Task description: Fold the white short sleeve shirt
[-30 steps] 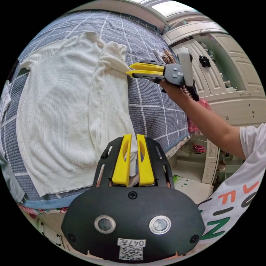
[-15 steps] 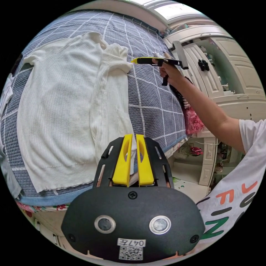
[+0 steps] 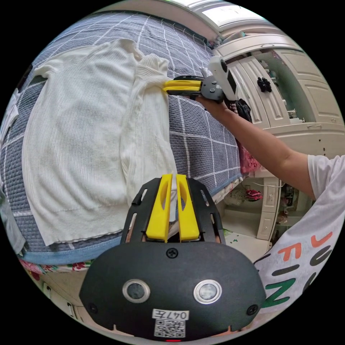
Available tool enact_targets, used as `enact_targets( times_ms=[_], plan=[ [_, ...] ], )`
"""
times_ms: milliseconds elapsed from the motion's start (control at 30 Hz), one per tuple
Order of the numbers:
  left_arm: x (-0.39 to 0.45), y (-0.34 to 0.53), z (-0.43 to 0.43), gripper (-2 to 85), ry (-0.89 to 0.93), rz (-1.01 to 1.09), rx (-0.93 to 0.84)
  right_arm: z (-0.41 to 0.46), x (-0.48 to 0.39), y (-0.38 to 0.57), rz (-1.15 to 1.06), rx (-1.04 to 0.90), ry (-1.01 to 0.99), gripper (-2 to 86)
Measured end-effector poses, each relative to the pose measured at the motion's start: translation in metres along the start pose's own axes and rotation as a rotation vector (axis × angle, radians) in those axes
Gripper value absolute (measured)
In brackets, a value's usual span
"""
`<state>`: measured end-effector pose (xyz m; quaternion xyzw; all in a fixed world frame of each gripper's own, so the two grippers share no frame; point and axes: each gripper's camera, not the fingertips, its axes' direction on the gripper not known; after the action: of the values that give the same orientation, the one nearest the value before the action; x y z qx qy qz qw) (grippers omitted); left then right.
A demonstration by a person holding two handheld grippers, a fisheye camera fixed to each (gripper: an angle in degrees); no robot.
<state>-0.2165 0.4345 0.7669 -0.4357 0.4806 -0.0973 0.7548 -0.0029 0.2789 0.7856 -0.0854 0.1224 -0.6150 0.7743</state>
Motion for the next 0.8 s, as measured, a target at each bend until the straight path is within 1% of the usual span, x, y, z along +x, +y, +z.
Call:
enact_targets(
  times_ms=[67,167,333,467,567,633,667,733,800],
  plan=[
    [-0.002,0.004,-0.003,0.2,0.0,-0.008,0.007,-0.001,0.0,-0.008,0.004,-0.022,0.045,0.5],
    [-0.002,0.008,-0.008,0.2,-0.012,-0.012,0.018,-0.013,-0.001,-0.018,-0.001,-0.034,0.047,0.2],
    [-0.002,0.015,-0.02,0.1,-0.069,-0.02,0.049,-0.074,-0.008,-0.022,0.056,0.019,-0.03,0.1],
    [-0.004,0.019,-0.018,0.2,-0.105,-0.012,0.024,-0.081,-0.012,-0.018,0.073,0.008,-0.081,0.5],
    [-0.008,0.025,-0.012,0.3,-0.129,-0.022,-0.025,-0.054,-0.014,-0.017,0.052,-0.02,-0.22,2.1],
    [-0.011,0.031,-0.012,0.4,-0.132,-0.028,-0.04,-0.044,-0.004,-0.02,0.105,-0.037,-0.342,3.3],
    [-0.014,0.035,-0.014,0.4,-0.131,-0.036,-0.041,-0.046,0.0,-0.021,0.125,-0.031,-0.361,3.4],
    [-0.019,0.042,-0.018,0.3,-0.128,-0.05,-0.041,-0.075,0.011,-0.022,0.202,0.068,-0.319,1.7],
    [-0.025,0.047,-0.021,0.2,-0.116,-0.069,-0.032,-0.092,0.013,-0.026,0.232,0.129,-0.259,0.7]
  ],
)
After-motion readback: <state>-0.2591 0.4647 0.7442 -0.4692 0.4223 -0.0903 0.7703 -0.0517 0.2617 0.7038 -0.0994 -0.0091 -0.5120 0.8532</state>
